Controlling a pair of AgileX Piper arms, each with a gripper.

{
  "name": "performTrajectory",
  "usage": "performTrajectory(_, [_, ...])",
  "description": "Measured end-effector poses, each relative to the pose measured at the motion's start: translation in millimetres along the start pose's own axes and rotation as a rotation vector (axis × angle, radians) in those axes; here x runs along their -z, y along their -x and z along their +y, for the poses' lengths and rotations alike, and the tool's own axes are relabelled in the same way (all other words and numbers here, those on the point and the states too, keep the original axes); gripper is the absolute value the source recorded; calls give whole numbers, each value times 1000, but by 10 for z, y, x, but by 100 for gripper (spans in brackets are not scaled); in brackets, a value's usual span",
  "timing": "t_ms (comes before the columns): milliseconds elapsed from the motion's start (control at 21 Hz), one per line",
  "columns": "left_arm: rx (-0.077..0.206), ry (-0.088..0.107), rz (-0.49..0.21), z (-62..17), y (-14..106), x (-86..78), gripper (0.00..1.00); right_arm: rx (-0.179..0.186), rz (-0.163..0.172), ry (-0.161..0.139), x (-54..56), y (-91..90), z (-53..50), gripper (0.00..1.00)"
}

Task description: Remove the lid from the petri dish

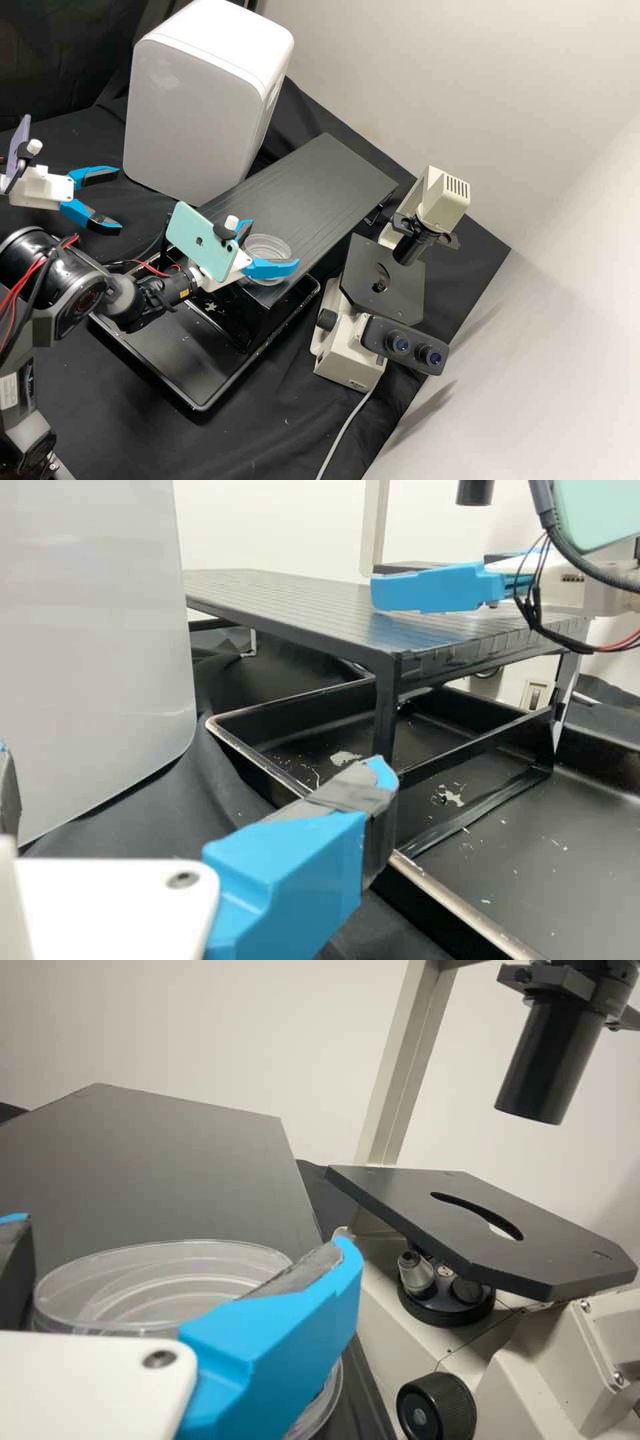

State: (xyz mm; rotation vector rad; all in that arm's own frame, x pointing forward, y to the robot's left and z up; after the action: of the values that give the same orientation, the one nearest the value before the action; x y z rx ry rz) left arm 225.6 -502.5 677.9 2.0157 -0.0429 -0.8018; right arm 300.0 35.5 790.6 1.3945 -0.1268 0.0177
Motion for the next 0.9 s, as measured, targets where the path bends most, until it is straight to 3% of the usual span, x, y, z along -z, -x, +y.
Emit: performTrajectory(904, [13, 2, 4, -29, -6, 9, 100, -2, 1, -1, 4, 1, 6, 0])
